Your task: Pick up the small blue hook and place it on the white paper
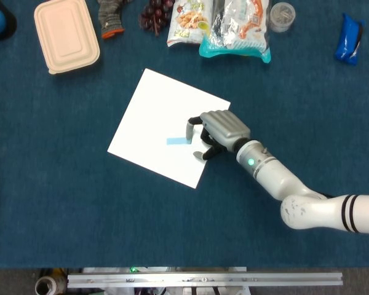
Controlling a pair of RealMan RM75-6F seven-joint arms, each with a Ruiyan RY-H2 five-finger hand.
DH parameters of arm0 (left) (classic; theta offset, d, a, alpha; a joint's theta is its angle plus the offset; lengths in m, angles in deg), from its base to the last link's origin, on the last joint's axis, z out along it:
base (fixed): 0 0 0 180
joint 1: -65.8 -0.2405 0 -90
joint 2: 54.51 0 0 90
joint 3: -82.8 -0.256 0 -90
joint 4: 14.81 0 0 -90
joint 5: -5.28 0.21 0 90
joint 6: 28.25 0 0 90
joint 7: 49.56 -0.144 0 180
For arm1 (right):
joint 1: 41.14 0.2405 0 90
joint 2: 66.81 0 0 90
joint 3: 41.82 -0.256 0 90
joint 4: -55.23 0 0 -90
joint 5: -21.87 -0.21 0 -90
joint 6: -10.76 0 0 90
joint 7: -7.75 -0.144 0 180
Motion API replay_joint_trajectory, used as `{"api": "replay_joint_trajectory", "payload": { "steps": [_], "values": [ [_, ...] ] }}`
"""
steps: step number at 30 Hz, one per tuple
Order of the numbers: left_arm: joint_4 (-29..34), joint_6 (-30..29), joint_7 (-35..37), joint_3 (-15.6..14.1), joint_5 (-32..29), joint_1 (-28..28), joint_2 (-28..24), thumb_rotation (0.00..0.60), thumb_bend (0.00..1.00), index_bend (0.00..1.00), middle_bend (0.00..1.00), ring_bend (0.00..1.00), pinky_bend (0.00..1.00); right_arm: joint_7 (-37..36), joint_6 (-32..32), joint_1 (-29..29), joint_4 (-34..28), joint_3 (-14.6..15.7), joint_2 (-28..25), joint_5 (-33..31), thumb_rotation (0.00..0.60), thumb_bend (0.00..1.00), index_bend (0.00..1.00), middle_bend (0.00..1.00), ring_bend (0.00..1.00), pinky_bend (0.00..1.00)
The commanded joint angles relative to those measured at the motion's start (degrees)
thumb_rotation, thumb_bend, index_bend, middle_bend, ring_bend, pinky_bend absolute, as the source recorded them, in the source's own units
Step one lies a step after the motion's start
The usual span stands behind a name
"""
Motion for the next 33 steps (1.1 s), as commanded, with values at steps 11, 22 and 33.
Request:
{"api": "replay_joint_trajectory", "payload": {
  "steps": [11,22,33],
  "values": [
    [0.4,-0.2,-0.3,-0.1,0.2,-0.1,0.0,0.6,0.36,0.28,0.27,0.29,0.19,6.7,0.8,4.2,-3.4,2.2,-5.8,-0.3,0.6,0.68,0.47,1.0,1.0,1.0],
    [0.5,-0.4,-0.2,0.0,0.4,-0.2,-0.2,0.6,0.36,0.28,0.27,0.29,0.19,8.5,0.3,6.3,-5.0,3.9,-6.9,-1.2,0.6,0.84,0.47,1.0,1.0,1.0],
    [0.2,-0.5,0.0,-0.3,0.6,-0.4,-0.1,0.6,0.36,0.28,0.27,0.29,0.19,11.5,-1.1,7.7,-5.4,6.5,-7.0,-3.8,0.6,0.85,0.47,1.0,1.0,1.0]
  ]
}}
